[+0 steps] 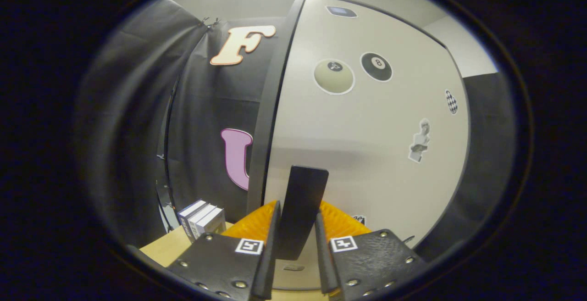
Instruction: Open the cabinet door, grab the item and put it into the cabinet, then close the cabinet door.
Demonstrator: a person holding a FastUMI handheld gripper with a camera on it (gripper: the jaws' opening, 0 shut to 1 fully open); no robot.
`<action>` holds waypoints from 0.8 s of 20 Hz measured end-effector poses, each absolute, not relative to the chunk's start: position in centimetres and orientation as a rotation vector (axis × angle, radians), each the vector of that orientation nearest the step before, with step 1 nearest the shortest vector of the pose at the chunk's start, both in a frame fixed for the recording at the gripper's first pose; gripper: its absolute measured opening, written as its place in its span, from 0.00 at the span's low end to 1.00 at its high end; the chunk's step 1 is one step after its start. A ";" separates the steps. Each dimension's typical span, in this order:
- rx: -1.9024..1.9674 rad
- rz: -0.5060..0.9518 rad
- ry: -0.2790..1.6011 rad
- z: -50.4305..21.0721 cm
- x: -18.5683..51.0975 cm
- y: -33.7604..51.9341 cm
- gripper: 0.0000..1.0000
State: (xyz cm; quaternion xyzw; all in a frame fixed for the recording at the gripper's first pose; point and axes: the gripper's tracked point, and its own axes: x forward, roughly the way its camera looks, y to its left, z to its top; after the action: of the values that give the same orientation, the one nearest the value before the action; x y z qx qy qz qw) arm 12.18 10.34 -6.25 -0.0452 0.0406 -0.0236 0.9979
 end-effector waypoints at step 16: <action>-0.065 0.039 0.129 -6.1 10.2 10.4 0.23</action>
State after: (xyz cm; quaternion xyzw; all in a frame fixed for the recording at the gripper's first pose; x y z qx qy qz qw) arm 10.18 10.38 -6.07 -0.0323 0.0646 0.0193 0.9972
